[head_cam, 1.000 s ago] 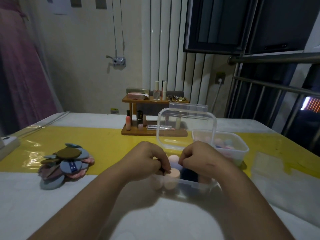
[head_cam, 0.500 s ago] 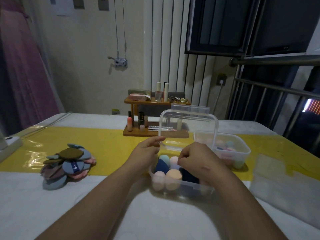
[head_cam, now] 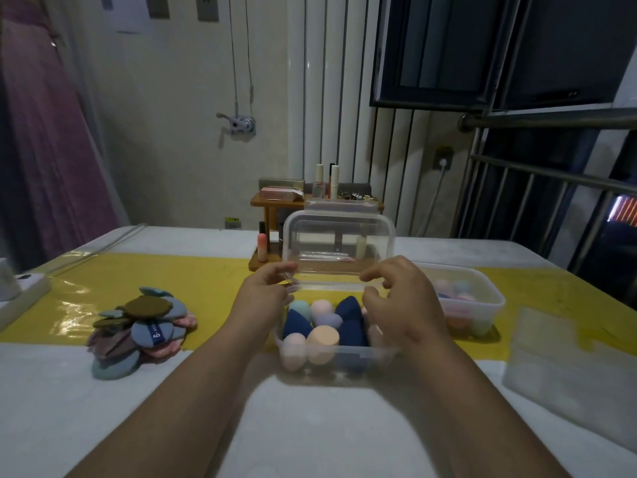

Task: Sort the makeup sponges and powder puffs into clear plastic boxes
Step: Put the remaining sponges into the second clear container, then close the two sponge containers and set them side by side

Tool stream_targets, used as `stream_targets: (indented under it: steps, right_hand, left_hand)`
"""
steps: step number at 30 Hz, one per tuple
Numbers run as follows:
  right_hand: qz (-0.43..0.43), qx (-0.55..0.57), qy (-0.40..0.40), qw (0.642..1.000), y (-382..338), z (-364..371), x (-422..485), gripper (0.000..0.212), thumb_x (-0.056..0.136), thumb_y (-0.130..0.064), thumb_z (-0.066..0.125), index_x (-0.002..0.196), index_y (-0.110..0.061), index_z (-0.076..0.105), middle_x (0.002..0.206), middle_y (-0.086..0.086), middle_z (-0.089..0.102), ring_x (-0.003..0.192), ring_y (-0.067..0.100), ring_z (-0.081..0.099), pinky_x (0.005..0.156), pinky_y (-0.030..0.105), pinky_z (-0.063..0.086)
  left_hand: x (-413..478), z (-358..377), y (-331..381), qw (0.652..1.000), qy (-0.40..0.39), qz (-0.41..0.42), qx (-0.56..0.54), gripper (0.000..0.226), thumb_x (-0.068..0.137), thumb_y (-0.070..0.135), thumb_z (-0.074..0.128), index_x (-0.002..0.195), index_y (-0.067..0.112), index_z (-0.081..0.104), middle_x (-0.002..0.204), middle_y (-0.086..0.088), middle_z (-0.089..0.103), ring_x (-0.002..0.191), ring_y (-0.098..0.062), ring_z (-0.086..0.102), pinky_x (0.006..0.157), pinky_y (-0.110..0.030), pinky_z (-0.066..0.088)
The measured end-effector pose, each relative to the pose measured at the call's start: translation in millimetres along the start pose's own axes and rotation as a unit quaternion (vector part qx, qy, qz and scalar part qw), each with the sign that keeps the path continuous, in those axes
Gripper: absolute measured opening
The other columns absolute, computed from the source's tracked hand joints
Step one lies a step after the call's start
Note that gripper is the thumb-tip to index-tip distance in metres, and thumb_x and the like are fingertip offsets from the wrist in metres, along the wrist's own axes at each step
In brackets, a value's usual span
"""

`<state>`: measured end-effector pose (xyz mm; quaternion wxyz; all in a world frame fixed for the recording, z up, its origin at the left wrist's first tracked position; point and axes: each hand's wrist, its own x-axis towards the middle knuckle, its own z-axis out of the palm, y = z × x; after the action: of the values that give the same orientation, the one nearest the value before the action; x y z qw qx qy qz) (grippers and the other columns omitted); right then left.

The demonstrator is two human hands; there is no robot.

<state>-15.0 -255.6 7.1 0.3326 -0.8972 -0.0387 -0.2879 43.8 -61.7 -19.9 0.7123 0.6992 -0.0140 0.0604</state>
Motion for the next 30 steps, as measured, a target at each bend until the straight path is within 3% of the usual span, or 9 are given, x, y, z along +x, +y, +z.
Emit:
stream_targets:
  steps: [3, 7, 12, 14, 17, 21, 23, 28, 30]
  right_hand:
    - [0.05, 0.03, 0.04, 0.998, 0, 10, 0, 0.036, 0.081, -0.008, 0.064, 0.111, -0.028, 0.058, 0.125, -0.004, 0.047, 0.116, 0.019, 0.05, 0.09, 0.032, 0.044]
    - [0.079, 0.132, -0.048, 0.987, 0, 24, 0, 0.085, 0.083, -0.011, 0.064, 0.151, -0.037, 0.02, 0.148, -0.007, 0.041, 0.122, 0.007, 0.04, 0.093, 0.031, 0.04]
    - [0.083, 0.149, -0.067, 0.983, -3, 40, 1, 0.092, 0.089, -0.029, 0.06, 0.154, -0.041, -0.004, 0.158, -0.005, 0.03, 0.137, 0.017, 0.035, 0.103, 0.035, 0.036]
    - [0.093, 0.163, -0.056, 0.981, -1, 42, 4, 0.076, 0.097, -0.048, 0.048, 0.155, -0.041, -0.001, 0.162, -0.006, 0.021, 0.146, 0.018, 0.023, 0.11, 0.037, 0.026]
    - [0.116, 0.24, -0.029, 0.963, -2, 39, 7, 0.061, 0.094, -0.071, 0.025, 0.151, -0.051, 0.017, 0.161, -0.011, 0.021, 0.144, 0.012, 0.024, 0.116, 0.044, 0.024]
    - [0.169, 0.319, 0.019, 0.932, -3, 33, 9, 0.076, 0.08, -0.078, 0.016, 0.137, -0.039, 0.047, 0.144, -0.002, 0.049, 0.133, 0.021, 0.045, 0.112, 0.053, 0.036]
    - [0.201, 0.37, 0.034, 0.907, -4, 30, 9, 0.07, 0.081, -0.078, 0.02, 0.119, -0.034, 0.058, 0.129, 0.0, 0.059, 0.122, 0.021, 0.053, 0.107, 0.054, 0.042]
    - [0.221, 0.439, -0.001, 0.871, -7, 27, 4, 0.026, 0.08, -0.065, 0.045, 0.084, -0.047, 0.063, 0.11, -0.004, 0.065, 0.112, 0.023, 0.059, 0.096, 0.051, 0.049]
    - [0.233, 0.461, -0.011, 0.856, -4, 27, 2, 0.025, 0.084, -0.056, 0.049, 0.079, -0.039, 0.067, 0.098, -0.006, 0.072, 0.103, 0.02, 0.063, 0.089, 0.044, 0.053]
  left_hand:
    - [5, -12, 1, 1.0, 0.028, -0.006, -0.007, 0.039, 0.088, -0.017, 0.05, 0.093, 0.02, 0.064, 0.111, -0.008, 0.064, 0.104, -0.025, 0.065, 0.084, -0.034, 0.056]
    - [8, -19, 0, 0.998, 0.063, -0.005, -0.016, 0.04, 0.088, -0.015, 0.055, 0.091, 0.024, 0.047, 0.118, -0.009, 0.063, 0.105, -0.029, 0.065, 0.089, -0.045, 0.054]
    - [0, -17, 7, 0.996, 0.041, 0.014, -0.076, 0.044, 0.095, 0.006, 0.056, 0.124, 0.037, 0.05, 0.117, 0.003, 0.063, 0.109, -0.026, 0.063, 0.075, -0.031, 0.054]
    - [-8, -15, 15, 0.992, 0.029, 0.014, -0.125, 0.02, 0.1, 0.043, 0.05, 0.118, 0.042, 0.06, 0.12, 0.004, 0.065, 0.116, -0.027, 0.061, 0.084, -0.03, 0.053]
    - [-10, -15, 18, 0.992, 0.035, -0.005, -0.123, 0.045, 0.087, 0.073, 0.029, 0.1, 0.049, 0.064, 0.117, 0.007, 0.067, 0.12, -0.029, 0.058, 0.109, -0.046, 0.04]
    - [-2, -26, 22, 0.992, 0.046, -0.045, -0.11, 0.068, 0.093, 0.074, 0.019, 0.111, 0.028, 0.065, 0.116, 0.002, 0.068, 0.109, -0.022, 0.059, 0.075, -0.039, 0.043]
    - [-1, -32, 23, 0.988, 0.04, -0.074, -0.131, 0.068, 0.092, 0.075, 0.025, 0.102, 0.021, 0.065, 0.114, 0.0, 0.068, 0.107, -0.025, 0.059, 0.07, -0.038, 0.04]
    - [-12, -31, 17, 0.973, 0.045, -0.109, -0.199, 0.027, 0.091, 0.05, 0.06, 0.095, 0.025, 0.067, 0.099, -0.004, 0.063, 0.085, -0.026, 0.061, 0.047, -0.025, 0.048]
    - [-15, -28, 12, 0.966, 0.053, -0.105, -0.23, 0.017, 0.088, 0.037, 0.064, 0.093, 0.021, 0.069, 0.097, -0.004, 0.065, 0.083, -0.024, 0.064, 0.05, -0.023, 0.049]
